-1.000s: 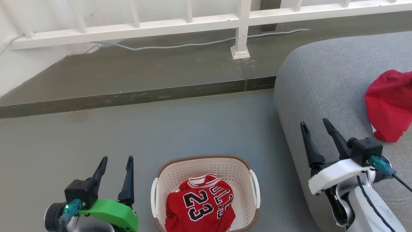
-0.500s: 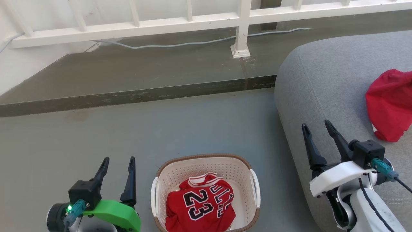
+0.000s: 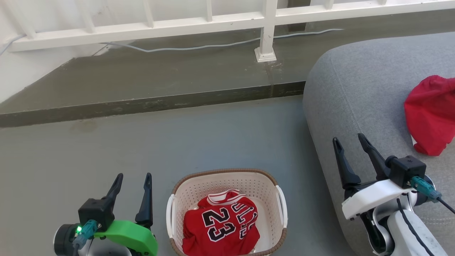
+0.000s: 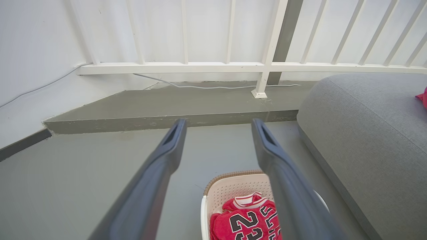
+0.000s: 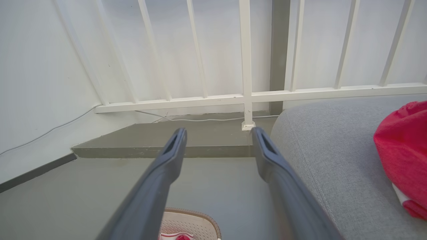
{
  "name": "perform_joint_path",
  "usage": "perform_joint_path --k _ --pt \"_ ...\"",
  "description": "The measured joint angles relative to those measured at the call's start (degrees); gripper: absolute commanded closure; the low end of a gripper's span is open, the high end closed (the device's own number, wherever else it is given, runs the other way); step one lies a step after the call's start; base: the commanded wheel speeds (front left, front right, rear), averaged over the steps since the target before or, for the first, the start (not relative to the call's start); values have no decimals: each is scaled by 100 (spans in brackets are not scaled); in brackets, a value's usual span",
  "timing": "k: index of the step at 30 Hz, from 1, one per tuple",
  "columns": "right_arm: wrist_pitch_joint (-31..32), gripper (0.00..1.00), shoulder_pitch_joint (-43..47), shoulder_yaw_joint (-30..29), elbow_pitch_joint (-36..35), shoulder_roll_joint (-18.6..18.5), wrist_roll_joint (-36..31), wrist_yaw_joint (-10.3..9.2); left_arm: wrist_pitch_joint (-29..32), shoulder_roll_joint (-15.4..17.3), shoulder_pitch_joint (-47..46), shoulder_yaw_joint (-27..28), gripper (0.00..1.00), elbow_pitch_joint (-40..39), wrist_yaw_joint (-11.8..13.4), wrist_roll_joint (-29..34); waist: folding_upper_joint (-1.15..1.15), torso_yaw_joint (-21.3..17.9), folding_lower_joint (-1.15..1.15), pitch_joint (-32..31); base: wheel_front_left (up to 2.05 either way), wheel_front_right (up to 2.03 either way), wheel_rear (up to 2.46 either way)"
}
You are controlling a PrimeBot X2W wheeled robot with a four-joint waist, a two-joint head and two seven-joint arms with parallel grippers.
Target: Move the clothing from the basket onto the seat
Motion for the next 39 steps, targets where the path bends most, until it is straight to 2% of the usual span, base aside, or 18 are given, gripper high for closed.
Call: perform_joint_path --k 7,21,27,31,39 --pt "51 0 -1 -3 -197 -27 4 -42 57 -30 1 -53 0 -118 0 45 0 -21 0 103 0 0 0" --pt "169 0 -103 -2 -778 -103 13 -38 238 -177 -104 -594 0 -96 -73 319 0 -130 0 737 0 0 0" --pt "193 0 -389 4 -1038 -122 13 -33 476 -268 -410 -1121 0 241 -354 465 0 -237 0 1238 0 0 0" --pt "202 0 -524 52 -1171 -116 45 20 483 -349 -505 -1282 0 497 -446 581 0 -314 0 1543 0 0 0" --pt "203 0 -749 64 -1437 -111 62 30 485 -352 -816 -1343 0 1046 -466 712 0 -488 1 2091 0 0 0"
